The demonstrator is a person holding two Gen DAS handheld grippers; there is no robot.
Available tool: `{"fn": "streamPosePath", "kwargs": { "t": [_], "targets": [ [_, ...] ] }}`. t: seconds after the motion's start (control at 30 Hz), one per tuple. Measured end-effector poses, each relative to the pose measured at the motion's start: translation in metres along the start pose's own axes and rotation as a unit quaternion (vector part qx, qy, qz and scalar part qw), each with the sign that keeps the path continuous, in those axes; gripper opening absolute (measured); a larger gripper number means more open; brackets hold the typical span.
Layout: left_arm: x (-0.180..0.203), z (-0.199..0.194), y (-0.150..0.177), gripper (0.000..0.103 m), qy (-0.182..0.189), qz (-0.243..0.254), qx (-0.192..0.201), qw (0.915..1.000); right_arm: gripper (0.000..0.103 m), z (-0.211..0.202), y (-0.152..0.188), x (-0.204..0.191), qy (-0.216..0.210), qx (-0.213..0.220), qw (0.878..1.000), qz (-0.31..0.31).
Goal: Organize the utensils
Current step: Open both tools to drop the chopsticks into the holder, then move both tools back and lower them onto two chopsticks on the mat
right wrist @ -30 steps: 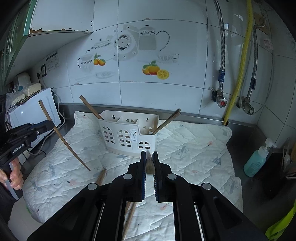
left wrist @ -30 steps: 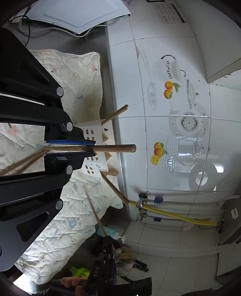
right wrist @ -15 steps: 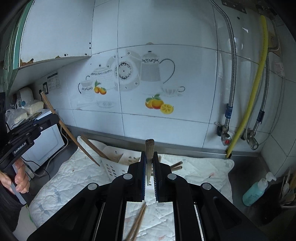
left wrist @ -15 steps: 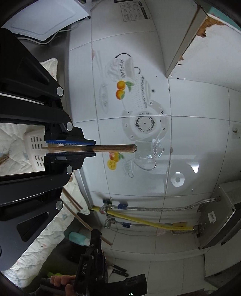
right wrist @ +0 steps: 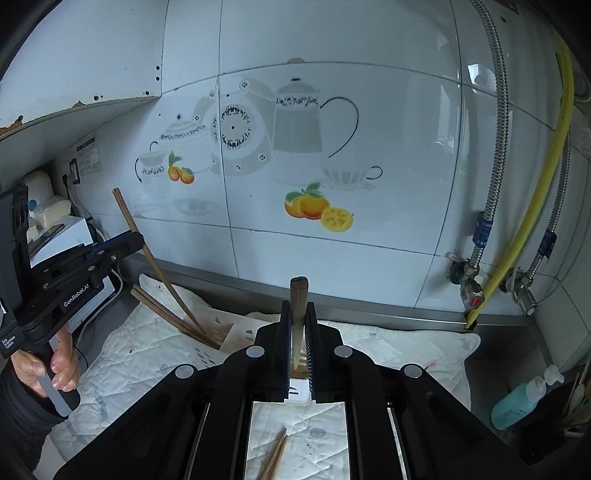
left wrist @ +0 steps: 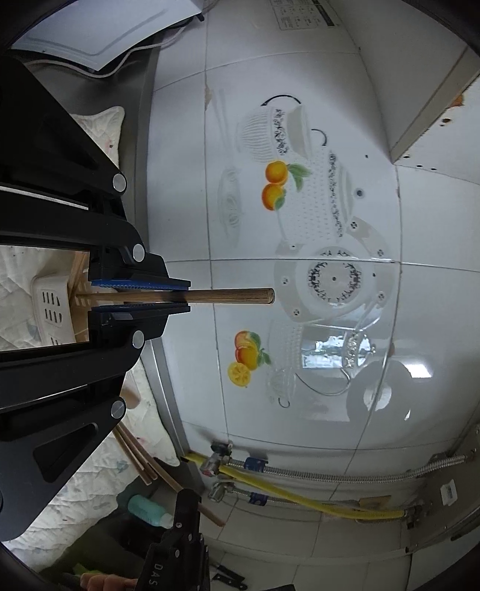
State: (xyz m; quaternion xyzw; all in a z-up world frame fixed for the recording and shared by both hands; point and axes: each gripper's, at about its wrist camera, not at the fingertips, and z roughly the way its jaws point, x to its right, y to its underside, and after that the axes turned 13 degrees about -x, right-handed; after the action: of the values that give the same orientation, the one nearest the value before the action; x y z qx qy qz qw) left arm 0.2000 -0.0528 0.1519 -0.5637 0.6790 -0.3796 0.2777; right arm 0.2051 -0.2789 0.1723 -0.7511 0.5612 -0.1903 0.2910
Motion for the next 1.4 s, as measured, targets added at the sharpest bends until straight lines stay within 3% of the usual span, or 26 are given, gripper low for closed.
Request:
{"fn": "streamPosePath", "kwargs": {
  "t": [0.2, 0.4, 0.47, 0.63, 0.87, 1.07, 1.4],
  "targets": [
    [-0.007, 0.013, 0.007, 0.006, 0.004, -0.008, -0.024, 0.9997, 0.007, 0.031, 0.003, 0.005, -0.013, -0.027, 0.999, 0.013],
    [-0.004, 0.003, 0.013, 0.01, -0.002, 0.002, -0.019, 0.9998, 0.012, 0.032, 0.01, 0.007, -0.012, -0.02, 1.0, 0.02],
    [-0.004, -0.004, 0.015, 0.019, -0.003, 0.0, -0.016, 0.9999, 0.018, 0.026, 0.013, 0.006, -0.007, -0.013, 1.0, 0.019],
    [-0.002, -0.024, 0.025, 0.035, 0.0, 0.001, -0.011, 0.9999, 0.02, 0.004, 0.029, 0.003, -0.005, 0.005, 1.0, 0.019],
    [0.005, -0.061, 0.06, 0.065, -0.003, 0.006, 0.0, 1.0, 0.026, -0.021, 0.084, -0.013, 0.0, 0.016, 1.0, 0.011],
    [0.005, -0.079, 0.104, 0.077, 0.001, -0.012, -0.02, 0.9997, 0.026, -0.02, 0.153, -0.025, -0.005, -0.006, 1.0, 0.023],
    [0.013, -0.078, 0.18, 0.086, -0.029, -0.009, -0.072, 0.9969, 0.025, 0.016, 0.253, -0.045, -0.01, -0.07, 0.996, 0.059]
  ]
}}
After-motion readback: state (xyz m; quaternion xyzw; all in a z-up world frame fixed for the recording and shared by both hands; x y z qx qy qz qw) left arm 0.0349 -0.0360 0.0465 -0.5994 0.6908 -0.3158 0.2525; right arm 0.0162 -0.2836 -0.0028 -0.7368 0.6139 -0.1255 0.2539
